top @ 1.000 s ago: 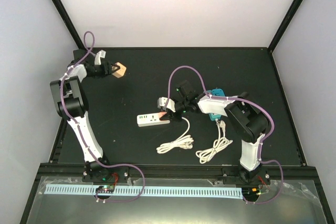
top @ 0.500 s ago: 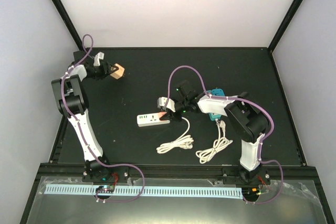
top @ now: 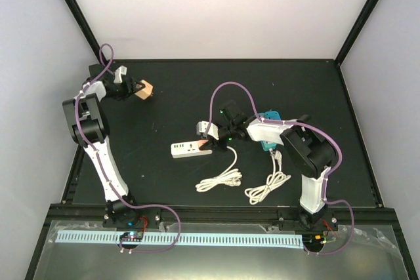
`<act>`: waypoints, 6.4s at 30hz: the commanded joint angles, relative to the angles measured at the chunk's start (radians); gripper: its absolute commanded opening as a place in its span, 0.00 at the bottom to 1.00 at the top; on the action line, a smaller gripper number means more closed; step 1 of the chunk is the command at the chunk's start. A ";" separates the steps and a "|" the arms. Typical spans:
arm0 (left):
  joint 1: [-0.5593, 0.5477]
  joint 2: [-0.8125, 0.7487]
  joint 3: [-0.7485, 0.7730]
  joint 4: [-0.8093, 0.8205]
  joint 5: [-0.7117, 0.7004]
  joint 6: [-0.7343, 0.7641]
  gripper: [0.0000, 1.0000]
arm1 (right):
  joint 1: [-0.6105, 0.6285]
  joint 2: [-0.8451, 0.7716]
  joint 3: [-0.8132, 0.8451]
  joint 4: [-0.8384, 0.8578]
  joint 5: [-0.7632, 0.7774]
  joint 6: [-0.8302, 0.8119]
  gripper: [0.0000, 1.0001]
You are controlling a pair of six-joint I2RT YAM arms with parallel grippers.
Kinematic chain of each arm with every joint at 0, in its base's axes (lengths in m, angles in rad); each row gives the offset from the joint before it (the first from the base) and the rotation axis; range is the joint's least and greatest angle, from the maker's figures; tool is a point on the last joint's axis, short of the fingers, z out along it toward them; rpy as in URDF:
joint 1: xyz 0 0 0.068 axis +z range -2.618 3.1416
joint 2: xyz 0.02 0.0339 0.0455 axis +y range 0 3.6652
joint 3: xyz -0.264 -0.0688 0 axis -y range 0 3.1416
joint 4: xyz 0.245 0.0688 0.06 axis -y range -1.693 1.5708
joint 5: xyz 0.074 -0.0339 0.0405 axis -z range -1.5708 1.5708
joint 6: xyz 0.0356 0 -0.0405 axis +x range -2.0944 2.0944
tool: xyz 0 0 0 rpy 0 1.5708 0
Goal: Pull the plug off the socket
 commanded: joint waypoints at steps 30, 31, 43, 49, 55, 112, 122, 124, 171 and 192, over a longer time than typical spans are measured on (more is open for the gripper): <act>0.005 -0.355 -0.174 -0.053 -0.186 0.362 0.99 | 0.002 0.034 -0.015 -0.029 0.057 0.001 0.04; 0.002 -0.376 -0.194 -0.060 -0.178 0.390 0.99 | 0.002 0.035 -0.014 -0.028 0.056 0.001 0.04; -0.091 -0.599 -0.449 -0.172 -0.039 0.754 0.99 | 0.001 0.028 -0.025 -0.016 0.058 0.001 0.04; -0.179 -0.696 -0.564 -0.300 -0.040 1.049 0.93 | 0.001 0.030 -0.024 -0.011 0.055 0.002 0.04; -0.305 -0.759 -0.663 -0.386 -0.091 1.270 0.72 | 0.002 0.033 -0.022 -0.012 0.052 0.005 0.04; -0.741 -0.754 -0.938 -0.054 -0.504 1.268 0.40 | 0.002 0.034 -0.006 -0.019 0.027 0.023 0.03; -0.741 -0.756 -0.927 -0.111 -0.506 1.282 0.46 | 0.002 0.036 -0.007 -0.022 0.031 0.019 0.03; -0.741 -0.755 -0.934 -0.094 -0.521 1.276 0.46 | 0.002 0.034 -0.006 -0.022 0.029 0.020 0.03; -0.759 -0.692 -0.926 -0.102 -0.601 1.259 0.30 | -0.001 -0.054 0.029 -0.032 -0.097 0.080 0.01; -0.760 -0.691 -0.927 -0.101 -0.598 1.251 0.29 | -0.016 -0.092 0.021 -0.011 -0.075 0.086 0.01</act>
